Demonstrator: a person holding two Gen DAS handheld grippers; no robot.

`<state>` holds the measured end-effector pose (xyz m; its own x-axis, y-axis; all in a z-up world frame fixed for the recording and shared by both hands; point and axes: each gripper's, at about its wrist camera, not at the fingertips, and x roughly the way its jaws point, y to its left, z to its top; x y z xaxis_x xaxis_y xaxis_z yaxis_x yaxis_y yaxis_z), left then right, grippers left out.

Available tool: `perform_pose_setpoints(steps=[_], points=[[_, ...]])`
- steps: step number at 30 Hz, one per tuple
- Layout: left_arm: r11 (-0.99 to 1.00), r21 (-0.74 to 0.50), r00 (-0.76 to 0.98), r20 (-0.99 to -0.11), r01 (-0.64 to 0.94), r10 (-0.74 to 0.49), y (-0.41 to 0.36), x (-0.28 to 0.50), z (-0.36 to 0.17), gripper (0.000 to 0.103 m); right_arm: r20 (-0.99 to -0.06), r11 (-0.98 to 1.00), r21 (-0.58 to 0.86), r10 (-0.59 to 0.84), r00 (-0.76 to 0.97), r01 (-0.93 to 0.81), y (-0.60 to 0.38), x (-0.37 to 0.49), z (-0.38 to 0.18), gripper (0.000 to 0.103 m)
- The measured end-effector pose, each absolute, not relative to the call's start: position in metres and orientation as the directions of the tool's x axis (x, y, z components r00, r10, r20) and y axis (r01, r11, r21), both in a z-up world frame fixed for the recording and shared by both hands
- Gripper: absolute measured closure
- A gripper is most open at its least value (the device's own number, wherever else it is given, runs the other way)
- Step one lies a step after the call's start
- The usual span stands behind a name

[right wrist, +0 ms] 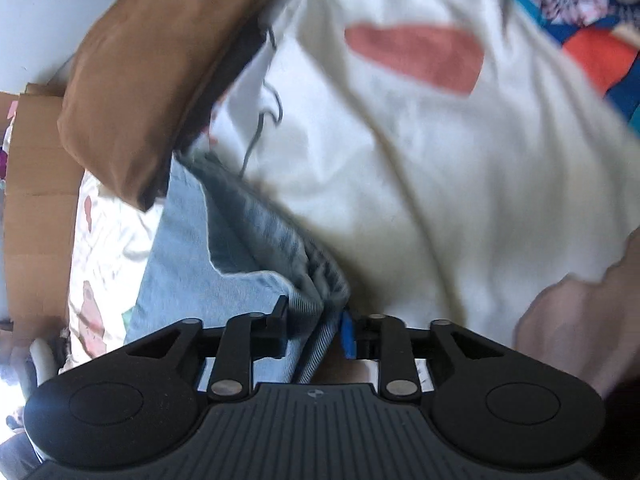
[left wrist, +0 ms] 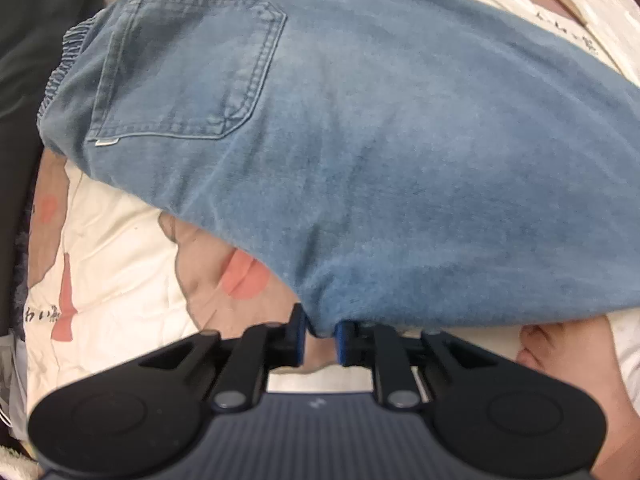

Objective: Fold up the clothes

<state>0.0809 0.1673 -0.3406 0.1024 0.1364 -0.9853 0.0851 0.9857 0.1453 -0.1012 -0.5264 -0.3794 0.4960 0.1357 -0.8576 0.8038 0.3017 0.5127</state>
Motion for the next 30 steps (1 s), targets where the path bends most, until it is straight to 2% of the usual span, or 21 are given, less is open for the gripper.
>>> perform_pose_setpoints(steps=[6,8,10,17,24,30], points=[[0.986,0.139,0.14,-0.982,0.096,0.125,0.168,0.077,-0.308,0.083,-0.843,0.39,0.512,0.056,0.535,0.765,-0.541,-0.095,-0.355,0.074],[0.985,0.149,0.167,-0.977,0.091,0.132,0.164,0.079,-0.297,0.083,-0.834,0.465,0.507,0.053,0.548,0.726,-0.539,-0.082,-0.348,0.061],[0.985,0.153,0.193,-0.971,0.073,0.137,0.162,0.081,-0.286,0.083,-0.831,0.553,0.483,0.045,0.554,0.679,-0.534,-0.067,-0.343,0.053],[0.986,0.165,0.228,-0.962,0.037,0.152,0.164,0.096,-0.274,0.083,-0.874,0.766,0.335,0.034,0.485,0.549,-0.511,-0.016,-0.358,0.053],[0.986,0.169,0.257,-0.953,0.001,0.163,0.162,0.119,-0.279,0.083,-0.916,0.856,0.135,-0.084,0.393,0.499,-0.511,0.001,-0.375,0.054],[0.987,0.162,0.297,-0.941,-0.015,0.159,0.153,0.147,-0.293,0.083,-0.904,0.853,0.155,-0.08,0.419,0.498,-0.515,0.01,-0.367,0.055]])
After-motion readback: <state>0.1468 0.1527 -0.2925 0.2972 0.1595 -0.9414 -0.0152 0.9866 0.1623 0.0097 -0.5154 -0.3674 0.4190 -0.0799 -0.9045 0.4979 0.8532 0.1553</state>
